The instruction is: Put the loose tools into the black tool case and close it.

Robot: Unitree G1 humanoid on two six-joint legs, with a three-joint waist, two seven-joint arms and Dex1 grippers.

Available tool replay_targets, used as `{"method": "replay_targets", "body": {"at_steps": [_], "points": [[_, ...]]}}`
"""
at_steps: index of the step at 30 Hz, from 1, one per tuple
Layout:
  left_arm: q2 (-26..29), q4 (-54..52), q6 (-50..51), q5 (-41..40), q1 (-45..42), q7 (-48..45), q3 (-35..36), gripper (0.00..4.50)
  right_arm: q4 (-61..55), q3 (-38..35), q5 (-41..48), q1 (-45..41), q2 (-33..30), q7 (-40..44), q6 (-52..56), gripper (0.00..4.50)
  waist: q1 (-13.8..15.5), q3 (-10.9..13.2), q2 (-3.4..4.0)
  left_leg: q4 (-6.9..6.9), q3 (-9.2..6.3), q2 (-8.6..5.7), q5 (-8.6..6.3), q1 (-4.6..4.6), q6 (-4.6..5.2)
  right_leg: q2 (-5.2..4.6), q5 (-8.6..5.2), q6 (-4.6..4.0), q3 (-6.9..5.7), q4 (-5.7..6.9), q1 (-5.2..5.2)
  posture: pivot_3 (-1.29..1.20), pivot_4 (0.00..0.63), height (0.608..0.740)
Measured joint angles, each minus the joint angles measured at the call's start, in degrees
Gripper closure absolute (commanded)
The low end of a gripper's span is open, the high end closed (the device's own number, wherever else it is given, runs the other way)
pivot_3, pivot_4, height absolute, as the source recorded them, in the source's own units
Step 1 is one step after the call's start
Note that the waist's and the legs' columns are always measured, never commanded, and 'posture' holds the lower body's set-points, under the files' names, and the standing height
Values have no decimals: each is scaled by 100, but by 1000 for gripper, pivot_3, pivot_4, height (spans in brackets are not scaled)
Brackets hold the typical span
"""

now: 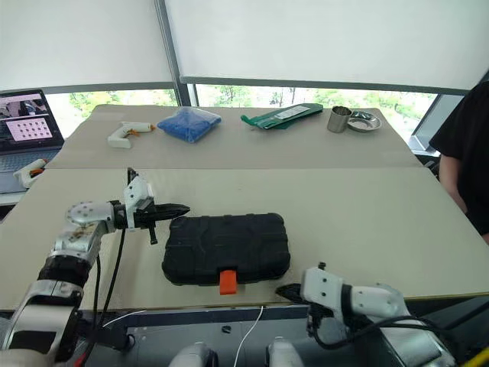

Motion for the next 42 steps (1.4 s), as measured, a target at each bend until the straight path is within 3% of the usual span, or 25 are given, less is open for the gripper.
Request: {"method": "replay_targets", "body": {"at_steps": [8, 18, 24, 27, 30, 33, 35, 42], "points": [[12, 542, 50, 169, 27, -126, 18, 4436, 848, 108, -521, -876, 585, -376, 64, 4499, -7, 8, -14, 8, 1, 0, 0, -12, 0, -4, 16, -16, -2, 3, -10, 0, 150, 740], [287, -1925, 1806, -940, 1847, 122, 853, 4436, 2220, -174, -676, -1874, 1172, -828, -252, 4499, -54, 11, -13, 1, 1, 10, 0, -28, 0, -4, 26, -40, 0, 8, -33, 0, 150, 740], [577, -2710, 2698, -1656, 1605, 208, 1330, 4436, 2245, -435, -598, -1767, 939, -665, -352, 4499, 61, 13, -14, 6, -6, -1, 1, -36, -1, -14, 26, -38, -11, 5, -29, 0, 150, 740], [574, -3214, 3044, -1865, 1336, 127, 1183, 4436, 2004, -617, -437, -1418, 718, -526, -315, 4499, 81, 13, -14, 5, -4, -13, 0, -36, -1, -23, 20, -27, -6, 1, -23, 0, 150, 740], [335, -3663, 3434, -1908, 1143, 107, 600, 4436, 1533, -917, -147, -969, 627, -470, -135, 4499, 76, 13, -14, 4, -7, -18, -2, -37, 2, -23, 18, -23, -4, -3, -21, 0, 150, 740], [-113, -3724, 3204, -1271, 1030, 260, -415, 4436, 717, -1180, 324, -570, 625, -431, 163, 4499, 60, 13, -14, 4, -10, -18, -2, -37, 2, -17, 18, -24, -2, -3, -20, 0, 150, 740], [-216, -3685, 3094, -937, 830, 448, -723, 4436, 252, -1253, 545, -397, 564, -356, 411, 4499, 33, 12, -14, 3, -12, -15, -2, -21, 2, -12, 18, -24, -1, -1, -9, 0, 150, 740], [-354, -3492, 2902, -452, 729, 852, -989, 4436, -516, -1116, 809, -458, 392, -248, 997, 4499, -4, -1, 4, -1, -12, -14, -1, 25, 3, -12, -6, 4, 7, 9, 21, 0, 150, 740]]}}
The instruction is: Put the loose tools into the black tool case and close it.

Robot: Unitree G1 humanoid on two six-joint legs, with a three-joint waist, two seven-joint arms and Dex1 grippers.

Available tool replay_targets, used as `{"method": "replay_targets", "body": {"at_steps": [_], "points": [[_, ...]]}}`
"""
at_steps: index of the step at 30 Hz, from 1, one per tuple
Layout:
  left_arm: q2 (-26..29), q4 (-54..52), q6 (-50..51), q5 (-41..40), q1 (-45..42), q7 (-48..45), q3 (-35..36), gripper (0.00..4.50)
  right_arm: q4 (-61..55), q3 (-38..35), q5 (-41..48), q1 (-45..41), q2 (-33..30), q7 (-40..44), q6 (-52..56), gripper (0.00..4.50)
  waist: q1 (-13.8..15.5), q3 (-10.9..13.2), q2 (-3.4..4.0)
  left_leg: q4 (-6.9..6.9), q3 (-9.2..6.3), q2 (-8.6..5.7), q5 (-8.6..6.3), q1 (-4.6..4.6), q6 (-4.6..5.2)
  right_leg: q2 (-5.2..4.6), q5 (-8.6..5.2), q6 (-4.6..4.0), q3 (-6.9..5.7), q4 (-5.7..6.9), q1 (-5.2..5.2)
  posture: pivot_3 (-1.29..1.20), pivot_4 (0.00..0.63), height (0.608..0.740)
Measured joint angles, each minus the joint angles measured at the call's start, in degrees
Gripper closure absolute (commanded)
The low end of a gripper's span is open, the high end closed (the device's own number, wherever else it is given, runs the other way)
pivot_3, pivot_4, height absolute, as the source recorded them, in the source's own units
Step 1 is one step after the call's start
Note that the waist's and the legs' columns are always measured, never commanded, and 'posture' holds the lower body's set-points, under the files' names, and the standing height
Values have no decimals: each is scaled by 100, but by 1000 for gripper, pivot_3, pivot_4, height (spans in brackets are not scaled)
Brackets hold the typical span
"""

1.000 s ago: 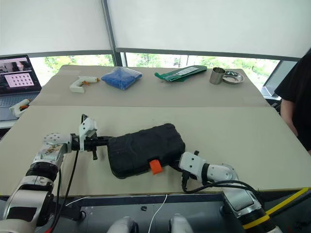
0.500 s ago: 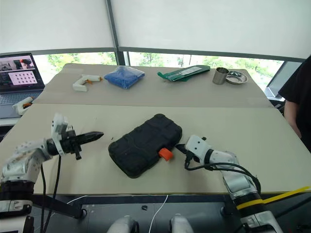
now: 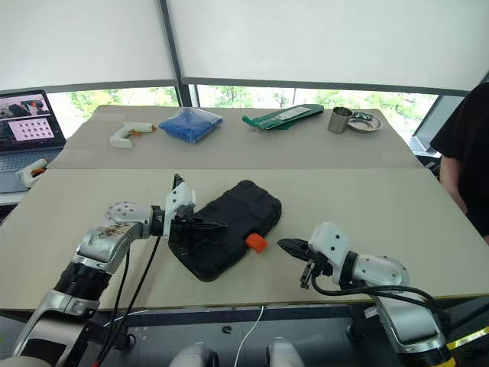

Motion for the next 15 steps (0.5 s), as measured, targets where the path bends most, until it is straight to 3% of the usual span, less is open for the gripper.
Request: {"method": "replay_targets", "body": {"at_steps": [15], "points": [[37, -17, -140, 4, 216, 52, 52, 4436, 877, 930, -631, -721, 369, 66, -90, 4499, -27, -41, 55, -6, 3, 1, 0, 8, 0, 5, -1, -2, 7, 0, 1, 0, 150, 740]]}}
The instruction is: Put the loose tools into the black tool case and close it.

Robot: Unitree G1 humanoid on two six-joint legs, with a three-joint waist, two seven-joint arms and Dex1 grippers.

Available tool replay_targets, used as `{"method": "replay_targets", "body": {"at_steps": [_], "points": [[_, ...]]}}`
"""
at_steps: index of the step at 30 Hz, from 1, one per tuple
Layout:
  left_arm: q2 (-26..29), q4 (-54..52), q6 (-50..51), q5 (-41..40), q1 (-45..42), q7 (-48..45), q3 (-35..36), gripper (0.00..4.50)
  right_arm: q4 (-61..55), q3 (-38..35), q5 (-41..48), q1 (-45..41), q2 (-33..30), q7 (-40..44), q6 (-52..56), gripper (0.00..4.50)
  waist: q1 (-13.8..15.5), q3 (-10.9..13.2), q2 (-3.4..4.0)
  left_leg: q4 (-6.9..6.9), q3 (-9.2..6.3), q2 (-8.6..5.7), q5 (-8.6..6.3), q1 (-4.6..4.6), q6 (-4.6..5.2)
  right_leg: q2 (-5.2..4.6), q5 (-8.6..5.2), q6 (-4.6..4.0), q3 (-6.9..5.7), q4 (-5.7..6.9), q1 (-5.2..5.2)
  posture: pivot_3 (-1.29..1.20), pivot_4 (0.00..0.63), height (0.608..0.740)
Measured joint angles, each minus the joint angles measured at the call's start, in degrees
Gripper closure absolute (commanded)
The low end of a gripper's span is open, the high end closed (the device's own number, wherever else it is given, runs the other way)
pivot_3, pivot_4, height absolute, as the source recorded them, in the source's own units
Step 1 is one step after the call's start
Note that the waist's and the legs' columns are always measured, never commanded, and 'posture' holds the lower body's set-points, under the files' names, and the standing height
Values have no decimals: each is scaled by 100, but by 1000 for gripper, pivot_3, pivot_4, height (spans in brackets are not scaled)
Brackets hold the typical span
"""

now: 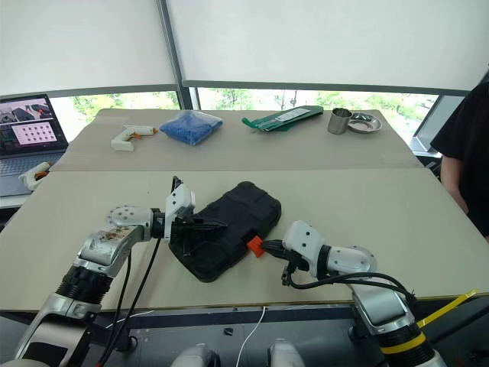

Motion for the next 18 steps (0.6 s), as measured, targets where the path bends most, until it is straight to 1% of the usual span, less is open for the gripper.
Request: {"method": "replay_targets", "body": {"at_steps": [5, 8, 14, 18], "points": [[16, -36, 1, -2, 54, 27, 44, 4436, 244, 285, -247, -58, 8, 88, -39, 4499, -12, -5, 8, -3, 0, 4, 0, 2, 0, 5, -2, -3, 1, 2, -2, 0, 150, 740], [17, -34, 3, -2, 51, 31, 47, 4436, 301, 312, -361, -58, 20, 82, -39, 4499, -12, -5, 8, -3, 0, 5, 0, 2, 0, 6, -2, -4, 1, 2, -2, 0, 150, 740], [29, -27, 6, -2, 36, 35, 66, 4436, 543, 336, -417, -137, 536, -157, -55, 4499, -19, -6, 9, -4, 0, 11, 0, 3, 0, 12, -3, -5, 2, 5, -5, 0, 150, 740], [39, -23, 14, -2, 41, 41, 72, 4436, 700, 379, -490, -266, 596, -160, -54, 4499, -24, -6, 9, -4, 1, 12, 0, 3, 0, 12, -2, -6, 2, 5, -7, 0, 150, 740]]}}
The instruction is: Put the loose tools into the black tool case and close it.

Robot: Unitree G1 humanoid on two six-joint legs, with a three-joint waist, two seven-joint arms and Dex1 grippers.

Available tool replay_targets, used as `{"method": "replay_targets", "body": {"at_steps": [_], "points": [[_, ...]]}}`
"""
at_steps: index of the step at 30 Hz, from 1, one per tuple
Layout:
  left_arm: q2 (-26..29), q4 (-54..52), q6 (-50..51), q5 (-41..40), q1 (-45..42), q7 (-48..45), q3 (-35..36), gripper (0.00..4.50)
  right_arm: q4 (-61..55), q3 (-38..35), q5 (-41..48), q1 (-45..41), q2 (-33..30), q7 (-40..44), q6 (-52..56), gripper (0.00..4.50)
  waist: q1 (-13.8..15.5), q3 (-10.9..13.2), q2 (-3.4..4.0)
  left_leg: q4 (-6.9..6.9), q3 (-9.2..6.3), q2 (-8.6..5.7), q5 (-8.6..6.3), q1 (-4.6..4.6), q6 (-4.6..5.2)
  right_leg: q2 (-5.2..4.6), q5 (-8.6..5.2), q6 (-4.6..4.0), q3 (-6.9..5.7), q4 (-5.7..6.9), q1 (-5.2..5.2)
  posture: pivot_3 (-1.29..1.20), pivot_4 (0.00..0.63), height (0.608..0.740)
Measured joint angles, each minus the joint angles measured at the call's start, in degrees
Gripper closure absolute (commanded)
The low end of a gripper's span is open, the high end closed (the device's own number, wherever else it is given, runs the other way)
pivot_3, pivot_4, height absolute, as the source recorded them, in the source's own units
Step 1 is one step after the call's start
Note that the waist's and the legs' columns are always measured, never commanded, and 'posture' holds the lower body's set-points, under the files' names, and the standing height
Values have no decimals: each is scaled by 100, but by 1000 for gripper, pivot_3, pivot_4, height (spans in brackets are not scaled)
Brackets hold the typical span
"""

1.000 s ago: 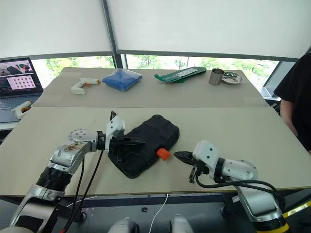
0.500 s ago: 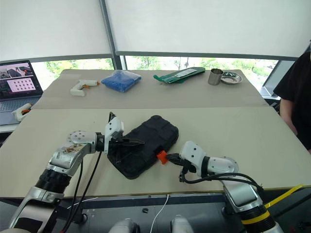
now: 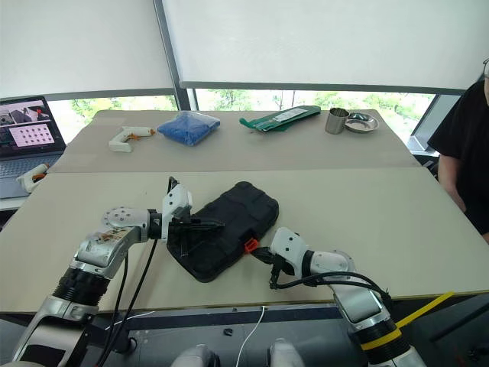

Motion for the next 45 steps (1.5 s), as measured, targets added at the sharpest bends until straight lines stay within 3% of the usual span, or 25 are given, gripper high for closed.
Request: {"method": "replay_targets", "body": {"at_steps": [10, 21, 34, 45], "points": [[17, 79, 21, 0, 2, 84, 53, 4436, 404, -164, 157, -125, 403, 8, -60, 4499, -34, 0, 0, 0, -3, 7, 0, 4, 0, 9, 4, -8, 1, 4, -3, 0, 150, 740], [9, 65, 39, 0, 16, 93, 33, 4436, -118, -448, 498, -449, 405, 101, -62, 4499, -82, -11, 7, -11, -6, 7, -1, 6, 0, 10, 1, -11, 1, -4, 2, 0, 150, 740], [29, 71, 55, 0, 4, 92, 40, 4436, -481, -746, 785, 157, -470, 310, 642, 4499, -62, -12, 8, -16, -5, 3, -1, 4, 0, 3, -23, -44, 2, -6, -2, 0, 150, 740], [-213, 179, 378, -15, -248, 367, 150, 4436, 479, -3, 235, -426, 289, -49, 792, 4499, 13, -8, 5, -14, -6, -1, -1, -9, 1, 3, -16, -31, 1, -6, -11, 0, 150, 740]]}}
